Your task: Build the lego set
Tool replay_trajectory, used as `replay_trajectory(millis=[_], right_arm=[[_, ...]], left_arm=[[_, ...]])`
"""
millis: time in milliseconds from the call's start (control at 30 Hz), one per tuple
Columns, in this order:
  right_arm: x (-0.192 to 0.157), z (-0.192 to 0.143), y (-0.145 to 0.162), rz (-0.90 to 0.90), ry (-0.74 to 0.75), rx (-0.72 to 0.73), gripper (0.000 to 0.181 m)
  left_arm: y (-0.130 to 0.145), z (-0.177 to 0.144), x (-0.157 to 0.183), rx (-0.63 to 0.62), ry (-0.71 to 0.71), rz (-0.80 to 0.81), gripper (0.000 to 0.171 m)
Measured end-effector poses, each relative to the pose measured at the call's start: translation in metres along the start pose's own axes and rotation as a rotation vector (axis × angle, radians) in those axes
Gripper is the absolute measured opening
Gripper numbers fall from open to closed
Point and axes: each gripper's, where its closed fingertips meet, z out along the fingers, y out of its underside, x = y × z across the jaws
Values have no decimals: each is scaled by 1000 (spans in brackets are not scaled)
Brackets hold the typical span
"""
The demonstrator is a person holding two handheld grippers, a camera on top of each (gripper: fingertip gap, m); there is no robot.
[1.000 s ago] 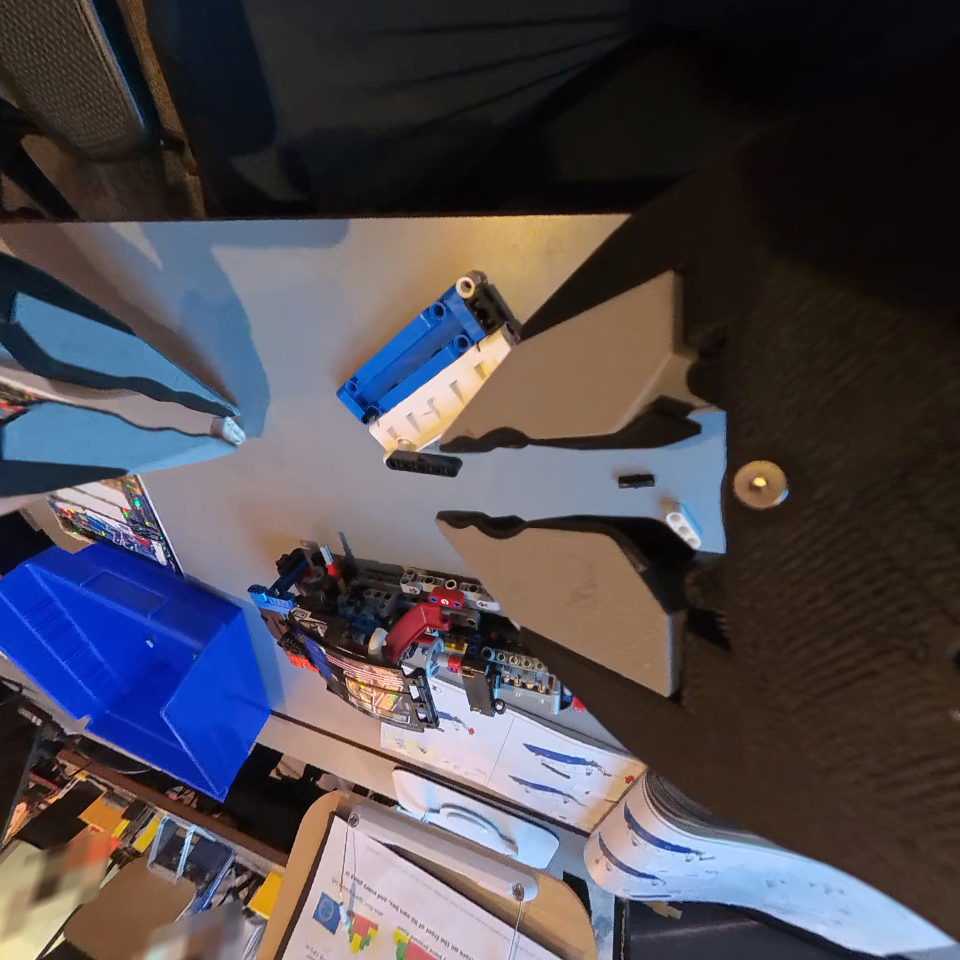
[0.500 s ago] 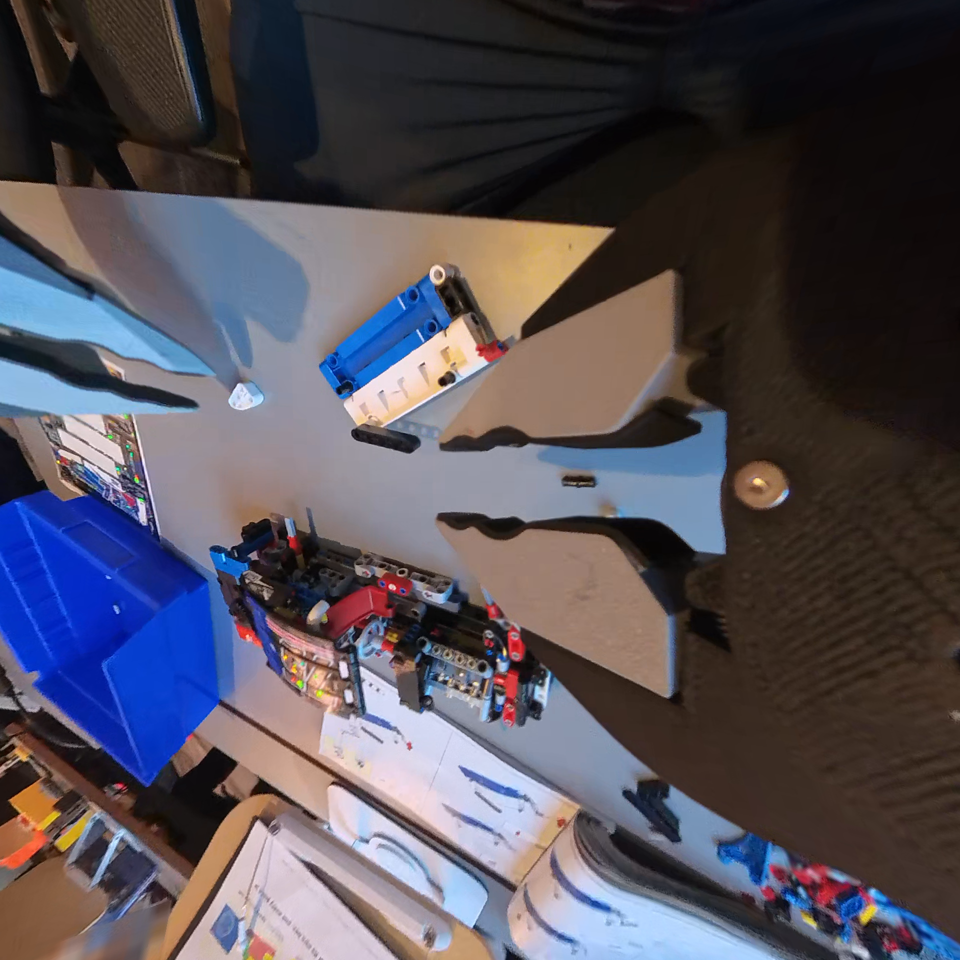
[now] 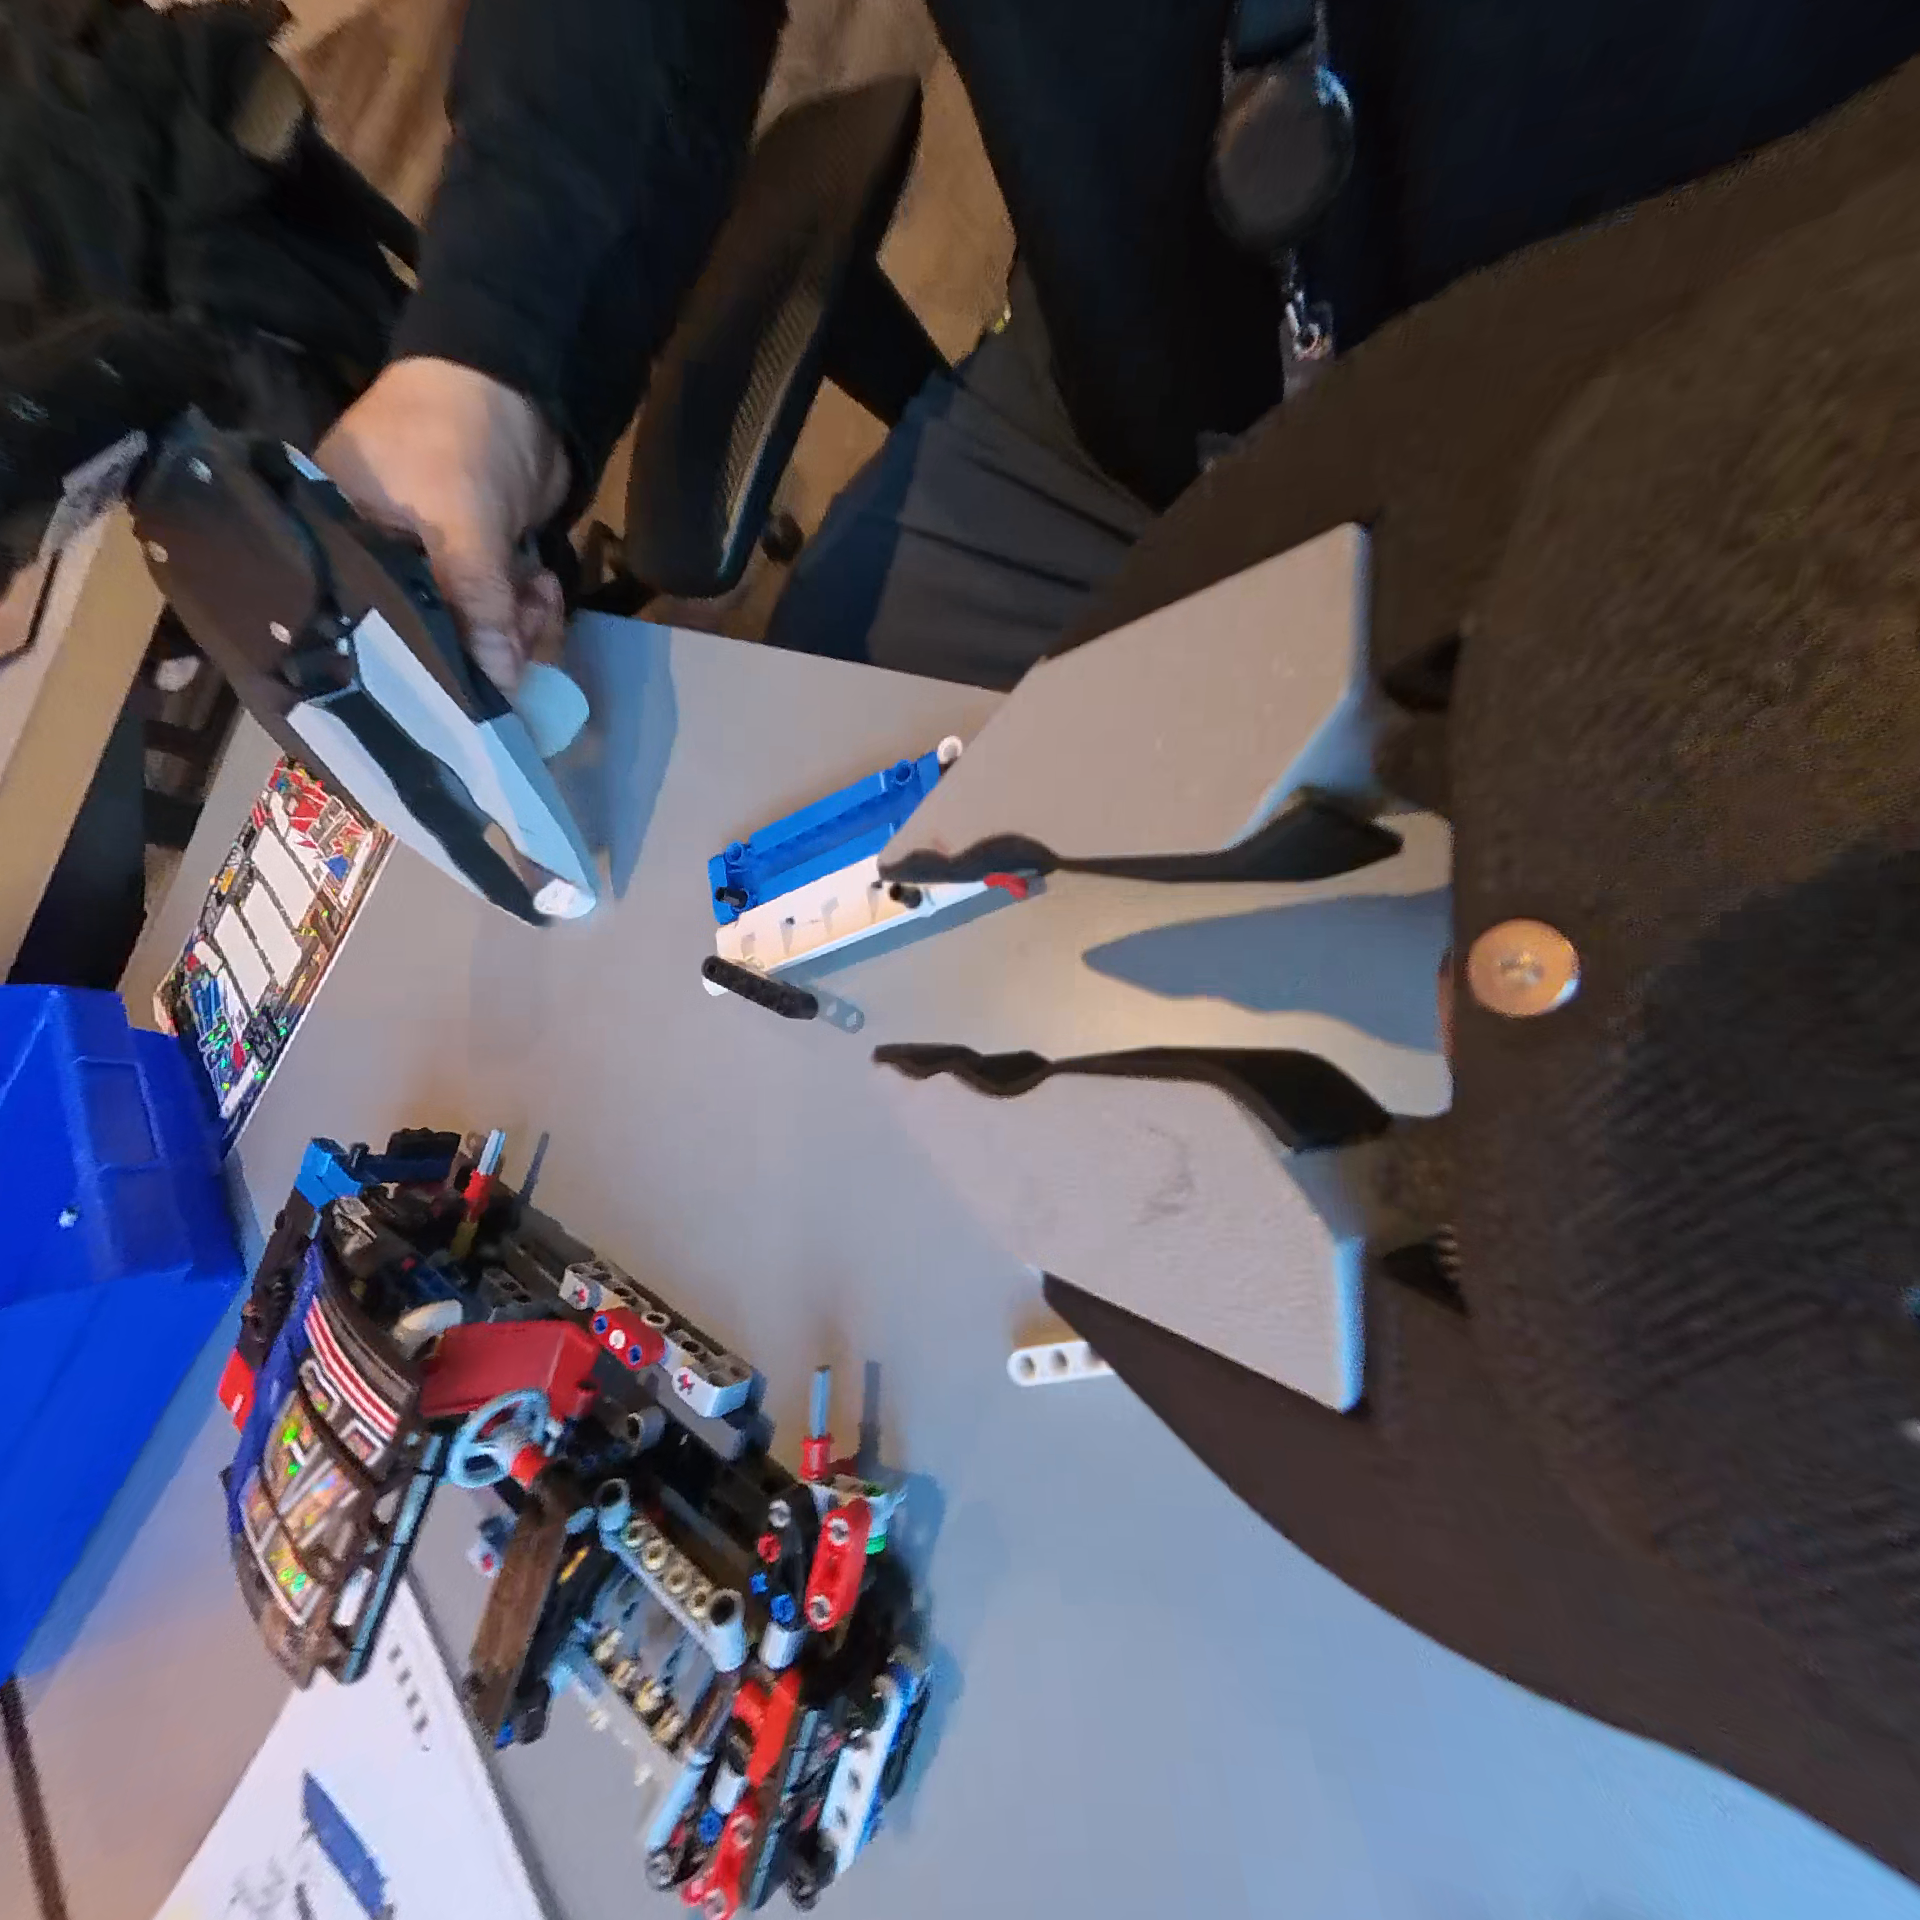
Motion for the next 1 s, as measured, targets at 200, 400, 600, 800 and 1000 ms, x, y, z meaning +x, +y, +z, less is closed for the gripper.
replay_trajectory(millis=[200, 400, 600, 800, 1000], right_arm=[[0, 5, -7, -113, -25, -20, 27], [1, -9, -3, -89, -14, 51, 27], [16, -23, -12, 13, 37, 183, 28], [19, -25, -15, 50, 12, 208, 27], [20, -24, -14, 40, 36, 203, 27]], left_arm=[[11, -10, -6, 54, -33, -101, 25], [26, -10, -14, 13, -92, -86, 24], [22, -8, -18, 20, -133, -33, 22], [21, -8, -12, 27, -176, 70, 17], [22, -5, -6, 16, -145, 101, 13]])
